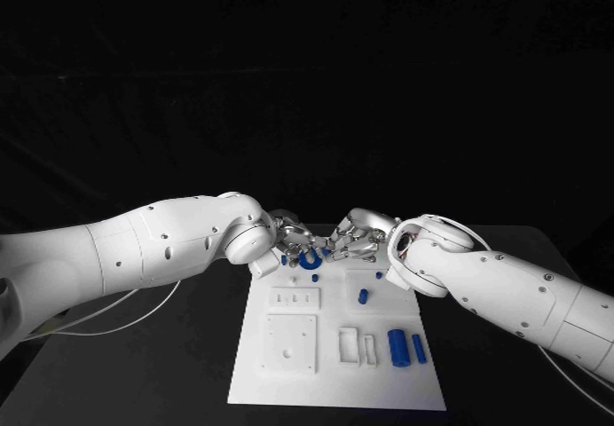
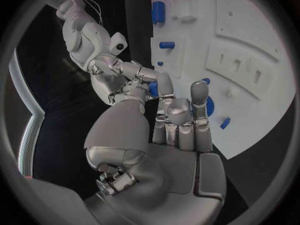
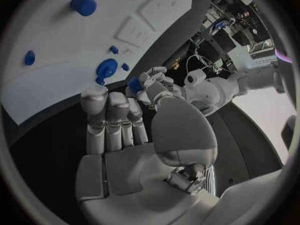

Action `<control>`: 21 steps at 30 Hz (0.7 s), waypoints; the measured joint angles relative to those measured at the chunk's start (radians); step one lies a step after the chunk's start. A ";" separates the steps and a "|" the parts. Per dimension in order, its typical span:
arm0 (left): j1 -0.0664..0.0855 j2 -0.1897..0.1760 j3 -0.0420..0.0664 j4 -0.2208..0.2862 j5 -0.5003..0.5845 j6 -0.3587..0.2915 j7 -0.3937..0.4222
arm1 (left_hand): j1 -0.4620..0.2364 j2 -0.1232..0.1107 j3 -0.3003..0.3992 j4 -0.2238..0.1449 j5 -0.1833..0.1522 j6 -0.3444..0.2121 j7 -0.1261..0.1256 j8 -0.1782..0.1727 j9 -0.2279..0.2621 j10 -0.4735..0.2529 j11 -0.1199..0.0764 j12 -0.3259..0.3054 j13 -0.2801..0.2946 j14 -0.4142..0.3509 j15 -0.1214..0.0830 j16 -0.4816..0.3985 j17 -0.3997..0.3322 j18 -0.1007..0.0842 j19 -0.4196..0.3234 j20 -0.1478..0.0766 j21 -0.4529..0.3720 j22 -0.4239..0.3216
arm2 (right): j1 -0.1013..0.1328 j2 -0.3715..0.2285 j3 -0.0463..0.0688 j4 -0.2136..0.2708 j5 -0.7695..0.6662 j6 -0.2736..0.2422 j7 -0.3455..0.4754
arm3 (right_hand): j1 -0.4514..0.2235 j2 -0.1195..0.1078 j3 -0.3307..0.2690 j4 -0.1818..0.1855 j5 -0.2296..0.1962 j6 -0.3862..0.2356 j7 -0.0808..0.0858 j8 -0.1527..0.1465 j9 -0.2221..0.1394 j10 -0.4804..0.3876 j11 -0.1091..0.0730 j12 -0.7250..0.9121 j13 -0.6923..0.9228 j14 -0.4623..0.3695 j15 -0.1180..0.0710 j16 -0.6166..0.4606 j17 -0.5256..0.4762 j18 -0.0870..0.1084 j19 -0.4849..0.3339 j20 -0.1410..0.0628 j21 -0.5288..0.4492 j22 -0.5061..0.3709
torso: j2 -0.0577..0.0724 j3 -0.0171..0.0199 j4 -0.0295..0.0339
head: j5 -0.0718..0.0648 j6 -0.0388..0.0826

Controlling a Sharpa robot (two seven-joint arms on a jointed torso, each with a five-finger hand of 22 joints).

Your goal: Assemble the parts on the task board

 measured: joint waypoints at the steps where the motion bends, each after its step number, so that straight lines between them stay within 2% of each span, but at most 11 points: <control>1: 0.000 0.000 0.000 0.000 0.000 0.000 0.000 | 0.004 -0.002 -0.004 0.004 0.000 0.000 0.000 0.000 -0.002 0.000 0.000 0.000 0.000 0.000 0.000 0.000 -0.002 0.000 0.000 0.000 0.000 0.003 | 0.000 0.000 0.000 0.000 0.000 0.000 0.000 | 0.000 0.000 0.000 0.000 0.000 0.000 0.000 0.000 0.000 0.000 0.000 0.000 0.000 0.000 0.000 0.000 0.000 0.000 0.000 0.000 0.000 0.000 | 0.000 0.0000 -0.0001 | 0.000 0.000; 9: 0.000 -0.003 0.001 -0.001 0.004 0.002 -0.001 | 0.016 0.000 -0.007 0.007 0.000 0.000 0.000 0.000 -0.011 0.000 0.000 -0.005 0.001 0.000 0.000 0.000 -0.003 0.000 0.000 0.000 -0.008 0.013 | -0.001 0.000 -0.001 0.001 -0.002 0.003 -0.002 | 0.000 0.000 0.000 0.000 0.000 0.000 0.000 -0.001 0.002 0.000 0.000 0.000 0.000 0.000 0.000 0.000 0.002 -0.001 0.000 0.000 0.000 0.000 | 0.000 0.0003 -0.0004 | 0.000 -0.001; 12: 0.001 -0.004 0.001 -0.002 0.004 0.002 -0.001 | 0.025 0.009 -0.003 0.003 0.005 -0.003 0.003 0.000 -0.014 0.000 0.000 -0.005 0.001 0.000 0.000 0.000 -0.003 0.000 0.000 0.000 -0.012 0.016 | -0.001 -0.001 -0.001 0.002 -0.002 0.004 -0.002 | 0.000 0.000 0.000 0.000 -0.003 0.002 -0.002 -0.001 0.002 0.000 0.000 0.000 0.000 0.000 0.000 0.000 0.002 -0.001 0.000 0.000 0.000 0.000 | 0.000 0.0003 -0.0002 | 0.001 -0.001; 15: 0.001 -0.003 0.001 -0.002 0.005 0.004 -0.001 | 0.031 0.014 -0.003 -0.016 0.005 -0.004 0.004 0.000 -0.028 0.000 0.000 -0.005 0.001 0.000 0.000 0.000 -0.004 0.000 0.007 0.000 -0.019 0.025 | -0.001 -0.001 -0.001 0.003 -0.003 0.005 -0.003 | 0.000 0.000 -0.001 -0.001 -0.003 0.002 -0.003 -0.003 0.002 0.000 0.000 0.000 0.000 0.000 0.000 0.000 0.002 -0.002 0.000 0.000 0.000 0.000 | 0.001 0.0003 -0.0002 | 0.001 -0.002; 21: 0.001 0.001 0.001 -0.006 0.005 0.008 -0.004 | 0.031 0.014 -0.005 -0.023 0.005 -0.009 0.009 0.000 -0.070 0.000 0.000 -0.012 0.001 -0.004 0.004 0.000 -0.006 0.000 0.007 0.000 -0.029 0.038 | -0.001 -0.001 -0.001 0.004 -0.005 0.005 -0.004 | 0.000 0.000 -0.001 -0.001 -0.003 0.003 -0.003 0.000 0.002 0.000 0.000 0.000 0.000 0.000 0.000 -0.005 0.003 -0.002 0.000 0.000 -0.004 -0.002 | 0.001 0.0001 -0.0003 | 0.001 -0.004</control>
